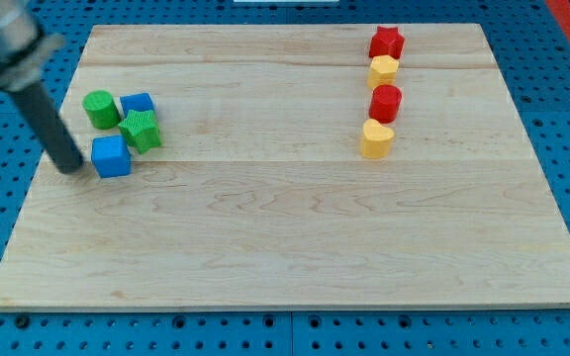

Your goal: Place the blue cube to the bottom of the red circle

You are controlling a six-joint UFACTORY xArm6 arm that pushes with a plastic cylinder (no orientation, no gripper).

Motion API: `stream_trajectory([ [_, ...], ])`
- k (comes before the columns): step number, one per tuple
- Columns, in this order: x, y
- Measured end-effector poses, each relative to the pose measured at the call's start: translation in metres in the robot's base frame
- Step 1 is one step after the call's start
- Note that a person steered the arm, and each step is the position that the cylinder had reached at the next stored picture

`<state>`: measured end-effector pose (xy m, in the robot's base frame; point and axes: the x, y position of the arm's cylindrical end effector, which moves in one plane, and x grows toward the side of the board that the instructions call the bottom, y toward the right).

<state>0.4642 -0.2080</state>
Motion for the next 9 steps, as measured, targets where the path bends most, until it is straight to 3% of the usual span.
stream_trajectory([
  [1, 0.004, 0.073],
  [2, 0.046, -0.035],
  [3, 0.014, -0.061],
  [5, -0.020, 0.035],
  [7, -0.037, 0.018],
  [9, -0.049, 0.060],
])
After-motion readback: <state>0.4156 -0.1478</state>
